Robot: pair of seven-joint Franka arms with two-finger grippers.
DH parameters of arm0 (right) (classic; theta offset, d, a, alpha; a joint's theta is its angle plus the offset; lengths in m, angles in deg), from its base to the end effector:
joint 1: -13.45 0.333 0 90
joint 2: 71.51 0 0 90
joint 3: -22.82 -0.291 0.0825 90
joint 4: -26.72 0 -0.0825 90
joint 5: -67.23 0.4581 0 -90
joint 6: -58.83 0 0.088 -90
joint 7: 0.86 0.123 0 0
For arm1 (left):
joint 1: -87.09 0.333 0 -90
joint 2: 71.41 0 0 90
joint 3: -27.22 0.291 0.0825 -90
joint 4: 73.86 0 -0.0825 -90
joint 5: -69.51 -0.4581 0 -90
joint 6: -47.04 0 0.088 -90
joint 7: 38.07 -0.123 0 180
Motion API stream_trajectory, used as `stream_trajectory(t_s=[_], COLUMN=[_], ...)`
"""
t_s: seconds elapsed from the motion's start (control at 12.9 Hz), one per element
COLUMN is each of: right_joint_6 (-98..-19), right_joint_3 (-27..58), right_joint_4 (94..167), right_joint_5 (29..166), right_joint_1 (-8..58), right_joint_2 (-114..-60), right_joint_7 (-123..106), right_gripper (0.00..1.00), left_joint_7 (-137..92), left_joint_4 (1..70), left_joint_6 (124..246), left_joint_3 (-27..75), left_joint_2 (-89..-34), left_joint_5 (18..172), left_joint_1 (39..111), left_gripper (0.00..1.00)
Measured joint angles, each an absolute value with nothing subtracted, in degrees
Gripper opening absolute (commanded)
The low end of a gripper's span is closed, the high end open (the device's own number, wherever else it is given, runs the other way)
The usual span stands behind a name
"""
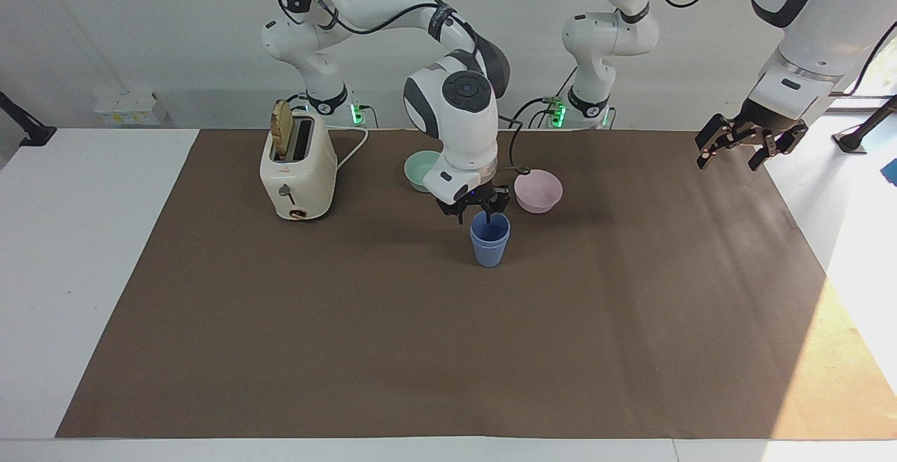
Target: Stack blue cups with both arms
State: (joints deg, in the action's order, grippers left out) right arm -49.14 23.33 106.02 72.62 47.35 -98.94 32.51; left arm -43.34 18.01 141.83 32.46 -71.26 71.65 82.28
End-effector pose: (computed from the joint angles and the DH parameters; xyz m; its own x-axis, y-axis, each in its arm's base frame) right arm 0.6298 0.4264 0.3797 0.9992 -0.0254 -0.0301 -0.0278 -0.9962 -0.0830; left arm 0.6378 0.0004 0.5716 0.9954 -0.0812 0.0515 -0.0830 -0.9960 0.0325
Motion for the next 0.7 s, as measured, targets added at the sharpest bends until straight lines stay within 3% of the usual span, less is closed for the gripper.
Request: stream_trajectory(t_s=[0.16,0.7], right_joint_6=[-46.54,-27.82], right_joint_3=[24.41,25.06], right_joint_4=[105.32,101.97], right_joint_5=[72.39,71.19], right_joint_1=[45.56,28.0], right_joint_2=[-96.53,-84.21], right_joint_7=[31.97,5.34], right_gripper=[1.0,1.0], left_joint_7=[-43.34,-43.34], left_joint_4=[18.01,18.01], left_joint_6=[141.83,141.83], left_joint_3=[32.46,32.46], left_joint_2=[-71.26,-71.26], left_joint_5=[71.65,71.65], left_joint_1=[82.28,82.28], left_gripper=[1.0,1.0])
